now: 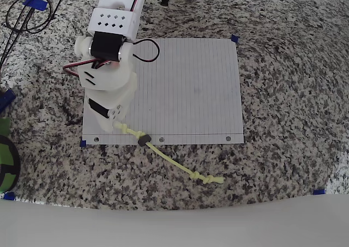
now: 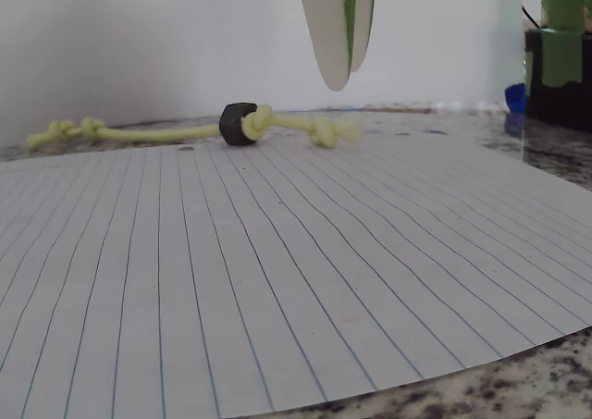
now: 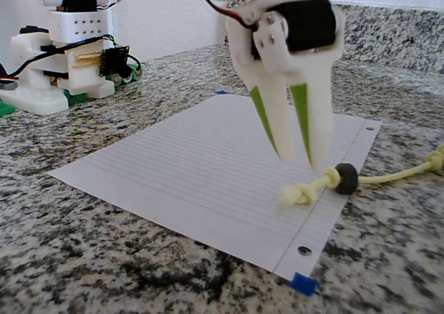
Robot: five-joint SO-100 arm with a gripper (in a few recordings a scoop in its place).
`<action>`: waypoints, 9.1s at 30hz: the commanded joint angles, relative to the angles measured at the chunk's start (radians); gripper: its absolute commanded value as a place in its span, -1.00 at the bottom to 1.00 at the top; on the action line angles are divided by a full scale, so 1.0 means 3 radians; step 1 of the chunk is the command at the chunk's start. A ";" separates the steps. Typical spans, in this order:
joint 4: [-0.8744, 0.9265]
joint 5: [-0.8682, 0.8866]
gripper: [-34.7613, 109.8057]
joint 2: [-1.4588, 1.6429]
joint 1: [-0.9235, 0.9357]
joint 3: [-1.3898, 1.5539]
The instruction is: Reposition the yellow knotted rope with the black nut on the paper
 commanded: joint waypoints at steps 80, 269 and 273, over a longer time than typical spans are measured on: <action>0.0245 -0.0020 -0.05 -0.0654 0.0077 -0.0736; -0.2035 0.8038 -0.52 0.7072 -0.1232 0.6335; -0.1999 0.7972 -0.41 0.7026 -0.1243 0.6335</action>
